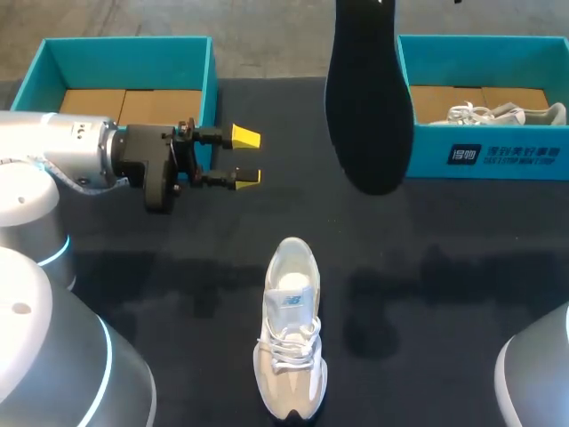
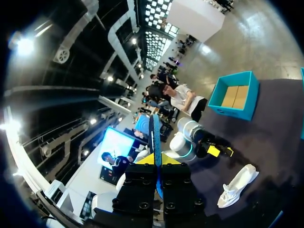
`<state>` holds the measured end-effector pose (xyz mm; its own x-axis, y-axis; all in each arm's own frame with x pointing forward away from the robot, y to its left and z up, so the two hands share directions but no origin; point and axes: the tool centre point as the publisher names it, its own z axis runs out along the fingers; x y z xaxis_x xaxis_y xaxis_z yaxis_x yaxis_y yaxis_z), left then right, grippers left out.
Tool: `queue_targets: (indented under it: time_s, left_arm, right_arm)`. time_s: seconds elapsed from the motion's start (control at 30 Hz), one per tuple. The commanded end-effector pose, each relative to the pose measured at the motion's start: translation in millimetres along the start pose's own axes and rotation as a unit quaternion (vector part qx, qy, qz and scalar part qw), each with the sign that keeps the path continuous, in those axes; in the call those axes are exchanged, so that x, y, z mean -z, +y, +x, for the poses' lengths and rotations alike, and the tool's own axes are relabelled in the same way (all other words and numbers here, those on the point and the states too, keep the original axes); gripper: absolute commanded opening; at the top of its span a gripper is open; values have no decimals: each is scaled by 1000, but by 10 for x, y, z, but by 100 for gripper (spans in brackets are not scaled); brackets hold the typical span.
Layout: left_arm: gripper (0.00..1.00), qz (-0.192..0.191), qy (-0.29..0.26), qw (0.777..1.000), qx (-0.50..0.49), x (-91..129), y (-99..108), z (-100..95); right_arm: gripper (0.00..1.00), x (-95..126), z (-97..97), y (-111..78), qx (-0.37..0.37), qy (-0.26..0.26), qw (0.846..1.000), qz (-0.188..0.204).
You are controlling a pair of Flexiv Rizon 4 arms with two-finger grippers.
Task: Take the shoe out of the shoebox, open the shoe tongue, remove and reinsert the insole, then place the shoe into the shoebox
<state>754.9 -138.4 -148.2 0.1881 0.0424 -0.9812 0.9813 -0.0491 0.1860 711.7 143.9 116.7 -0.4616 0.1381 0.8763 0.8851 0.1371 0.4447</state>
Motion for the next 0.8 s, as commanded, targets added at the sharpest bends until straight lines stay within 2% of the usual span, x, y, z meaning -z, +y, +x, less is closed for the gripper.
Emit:
queue_targets:
  time_s: [0.03, 0.53, 0.63, 0.8]
  left_arm:
    - [100, -1, 0, 1000, -1, -15, -2, 5]
    - [100, -1, 0, 1000, -1, -15, -2, 5]
    - [100, -1, 0, 1000, -1, -15, -2, 5]
    - [100, -1, 0, 1000, -1, -15, -2, 5]
  right_arm:
    - [0, -23, -13, 8, 0, 2, 1000, 0]
    - [0, -23, -13, 8, 0, 2, 1000, 0]
    - [0, -86, -123, 97, 5, 1, 1000, 11]
    - [0, -170, -421, 294, -1, 4, 999, 40]
